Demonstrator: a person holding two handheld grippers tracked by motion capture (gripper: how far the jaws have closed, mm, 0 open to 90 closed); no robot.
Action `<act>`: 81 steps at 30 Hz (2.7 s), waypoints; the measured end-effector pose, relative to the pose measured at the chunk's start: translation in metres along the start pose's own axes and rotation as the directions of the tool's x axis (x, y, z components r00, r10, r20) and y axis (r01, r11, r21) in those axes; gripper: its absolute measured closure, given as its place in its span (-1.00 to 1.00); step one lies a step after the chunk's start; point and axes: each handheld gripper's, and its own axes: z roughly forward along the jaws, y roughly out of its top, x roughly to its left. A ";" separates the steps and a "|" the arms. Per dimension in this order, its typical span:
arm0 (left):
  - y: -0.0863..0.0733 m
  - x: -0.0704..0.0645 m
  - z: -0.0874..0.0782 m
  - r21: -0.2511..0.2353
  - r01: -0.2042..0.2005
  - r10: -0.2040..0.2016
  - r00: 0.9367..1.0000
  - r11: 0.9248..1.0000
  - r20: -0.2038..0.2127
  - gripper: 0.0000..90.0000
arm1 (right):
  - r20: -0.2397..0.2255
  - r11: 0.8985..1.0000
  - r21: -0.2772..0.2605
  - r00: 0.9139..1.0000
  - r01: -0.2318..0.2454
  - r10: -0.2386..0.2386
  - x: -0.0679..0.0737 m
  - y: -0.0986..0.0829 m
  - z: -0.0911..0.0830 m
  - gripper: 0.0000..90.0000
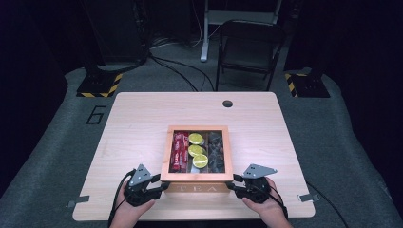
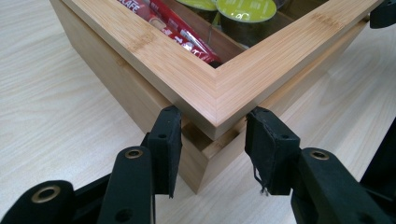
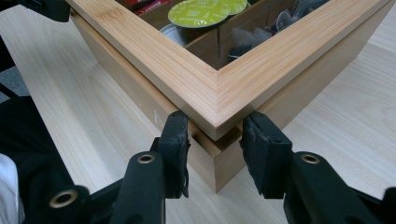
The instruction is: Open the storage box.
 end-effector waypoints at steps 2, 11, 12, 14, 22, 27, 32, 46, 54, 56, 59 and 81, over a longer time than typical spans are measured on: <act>0.002 0.000 -0.001 -0.001 -0.002 0.002 1.000 1.000 -0.002 0.23 | 0.002 1.000 -0.003 1.000 0.004 -0.004 0.000 0.001 -0.001 0.36; 0.015 0.001 -0.006 -0.011 -0.032 0.031 0.999 0.999 -0.028 0.19 | 0.011 1.000 -0.014 1.000 -0.001 0.001 0.000 0.013 -0.007 0.36; 0.016 0.001 -0.007 -0.009 -0.028 0.028 0.999 1.000 -0.022 0.19 | 0.012 1.000 -0.012 1.000 0.005 -0.005 -0.001 0.014 -0.007 0.36; 0.018 0.002 -0.009 -0.014 -0.028 0.027 0.999 1.000 -0.023 0.19 | 0.013 1.000 -0.008 1.000 0.015 -0.015 -0.001 0.017 -0.008 0.36; 0.034 0.006 -0.016 -0.037 -0.030 0.029 0.999 0.999 -0.033 0.18 | 0.030 0.999 -0.048 0.999 0.018 -0.016 -0.004 0.031 -0.012 0.35; 0.041 0.008 -0.019 -0.057 -0.029 0.026 0.998 0.998 -0.048 0.18 | 0.040 0.997 -0.071 0.999 0.008 -0.005 -0.006 0.038 -0.015 0.34; 0.051 0.009 -0.022 -0.076 -0.044 0.040 0.997 0.996 -0.062 0.18 | 0.050 0.996 -0.095 0.999 0.004 0.001 -0.010 0.046 -0.019 0.34; 0.067 0.013 -0.027 -0.100 -0.060 0.053 0.996 0.993 -0.073 0.18 | 0.059 0.993 -0.112 0.998 0.027 -0.021 -0.014 0.058 -0.019 0.35; 0.077 0.017 -0.030 -0.122 -0.050 0.041 0.996 0.991 -0.073 0.19 | 0.080 0.992 -0.126 0.997 0.029 -0.019 -0.018 0.062 -0.018 0.33; 0.080 0.018 -0.030 -0.126 -0.051 0.042 0.996 0.991 -0.075 0.19 | 0.088 0.991 -0.128 0.996 0.033 -0.022 -0.020 0.064 -0.019 0.33; 0.084 0.019 -0.031 -0.131 -0.051 0.041 0.996 0.990 -0.075 0.19 | 0.095 0.991 -0.130 0.995 0.040 -0.028 -0.023 0.067 -0.018 0.33; 0.106 0.030 -0.032 -0.130 -0.020 0.013 0.998 0.991 -0.060 0.19 | 0.157 0.989 -0.143 0.987 0.041 -0.019 -0.042 0.090 -0.005 0.31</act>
